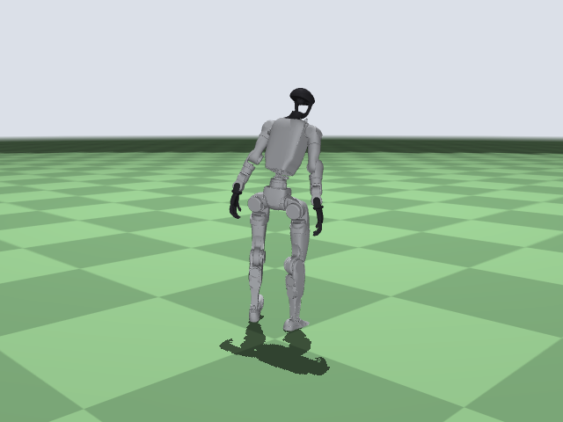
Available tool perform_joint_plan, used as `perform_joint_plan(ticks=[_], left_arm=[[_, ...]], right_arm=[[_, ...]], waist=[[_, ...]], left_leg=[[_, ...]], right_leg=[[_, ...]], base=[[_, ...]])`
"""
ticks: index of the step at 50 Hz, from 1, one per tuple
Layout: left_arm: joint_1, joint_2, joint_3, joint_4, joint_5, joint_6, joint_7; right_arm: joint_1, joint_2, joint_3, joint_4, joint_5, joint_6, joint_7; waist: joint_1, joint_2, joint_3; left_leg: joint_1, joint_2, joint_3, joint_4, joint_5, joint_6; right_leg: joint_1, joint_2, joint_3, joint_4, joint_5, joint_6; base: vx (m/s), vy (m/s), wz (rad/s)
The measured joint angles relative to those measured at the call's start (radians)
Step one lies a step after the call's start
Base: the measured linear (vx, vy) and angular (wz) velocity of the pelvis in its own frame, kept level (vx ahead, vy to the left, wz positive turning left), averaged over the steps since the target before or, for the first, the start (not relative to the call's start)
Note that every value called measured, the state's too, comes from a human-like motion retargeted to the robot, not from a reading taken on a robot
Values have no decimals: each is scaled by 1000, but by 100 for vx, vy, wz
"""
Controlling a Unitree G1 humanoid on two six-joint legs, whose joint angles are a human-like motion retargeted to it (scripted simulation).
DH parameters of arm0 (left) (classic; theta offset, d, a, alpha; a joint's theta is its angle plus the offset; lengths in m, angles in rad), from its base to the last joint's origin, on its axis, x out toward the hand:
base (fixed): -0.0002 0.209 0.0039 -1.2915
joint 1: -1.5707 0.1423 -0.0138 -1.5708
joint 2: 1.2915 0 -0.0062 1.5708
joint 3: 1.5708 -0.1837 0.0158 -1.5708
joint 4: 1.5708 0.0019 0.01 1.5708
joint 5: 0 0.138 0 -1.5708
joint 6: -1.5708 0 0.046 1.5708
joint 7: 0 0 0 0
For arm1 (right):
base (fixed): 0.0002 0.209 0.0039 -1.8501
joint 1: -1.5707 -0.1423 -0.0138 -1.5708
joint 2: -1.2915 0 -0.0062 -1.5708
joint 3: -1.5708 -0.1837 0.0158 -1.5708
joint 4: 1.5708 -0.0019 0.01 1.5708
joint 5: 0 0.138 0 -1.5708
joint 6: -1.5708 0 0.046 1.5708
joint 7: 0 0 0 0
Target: In place motions
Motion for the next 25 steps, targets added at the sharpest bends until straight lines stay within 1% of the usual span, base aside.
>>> perform_joint_plan(ticks=[5, 9, 12, 15, 16, 18, 19, 20, 21, 23, 25], left_arm=[[105, 23, 120, 44, 68, 33, -23], [189, 54, 195, 66, 126, 53, -27], [241, 74, 241, 79, 158, 64, -17], [283, 87, 288, 89, 172, 69, 3], [293, 90, 304, 95, 164, 66, 19], [305, 101, 321, 113, 140, 59, 54], [308, 112, 321, 125, 129, 55, 73], [311, 124, 319, 137, 120, 51, 91], [311, 139, 309, 146, 121, 50, 107], [316, 175, 288, 162, 126, 48, 135], [332, 197, 281, 172, 132, 51, 157]], right_arm=[[-6, -1, 7, -8, 13, -1, 20], [-17, -6, 7, -14, 25, 4, 44], [-21, -11, -1, -23, 39, 3, 55], [-26, -19, -15, -32, 53, 0, 63], [-33, -20, -26, -33, 68, -7, 59], [-44, -16, -53, -37, 100, -3, 74], [-46, -13, -70, -45, 116, 7, 93], [-47, -9, -87, -54, 132, 20, 115], [-46, -5, -110, -68, 148, 22, 129], [-41, 7, -154, -96, 174, 18, 141], [-33, 12, -182, -123, 182, 8, 141]], waist=[[26, 36, -55], [50, 62, -75], [64, 78, -79], [87, 92, -70], [90, 95, -64], [89, 99, -51], [88, 96, -44], [88, 90, -36], [98, 82, -26], [142, 65, -5], [199, 55, 15]], left_leg=[[10, 2, -7, 11, -6, -6], [18, 3, -11, 21, -5, -13], [20, 0, -19, 31, 0, -18], [9, -6, -30, 52, 17, -28], [-10, -5, -44, 72, 35, -39], [-51, -7, -96, 110, 79, -65], [-72, -13, -137, 129, 95, -67], [-91, -22, -184, 148, 108, -62], [-105, -37, -239, 163, 103, -46], [-118, -60, -318, 185, 75, -21], [-108, -36, -283, 181, 62, -13]], right_leg=[[24, 3, -12, -3, -13, -5], [41, 4, -15, -5, -20, -9], [53, 1, -20, -8, -23, -11], [59, -10, -21, -11, -25, -9], [58, -15, -30, -13, -27, -8], [55, -28, -58, -18, -29, -7], [53, -39, -76, -20, -29, -7], [50, -52, -93, -21, -29, -6], [46, -68, -104, -21, -27, -3], [34, -93, -104, -20, -18, 2], [16, -100, -76, -17, -7, 3]], base=[[15, 6, 12], [6, 2, 2], [0, 0, 0], [-7, 0, 7], [-19, 1, 38], [-26, 0, 75], [-26, -8, 95], [-25, -10, 88], [-24, -11, 70], [-16, -12, 14], [-6, -7, -52]])
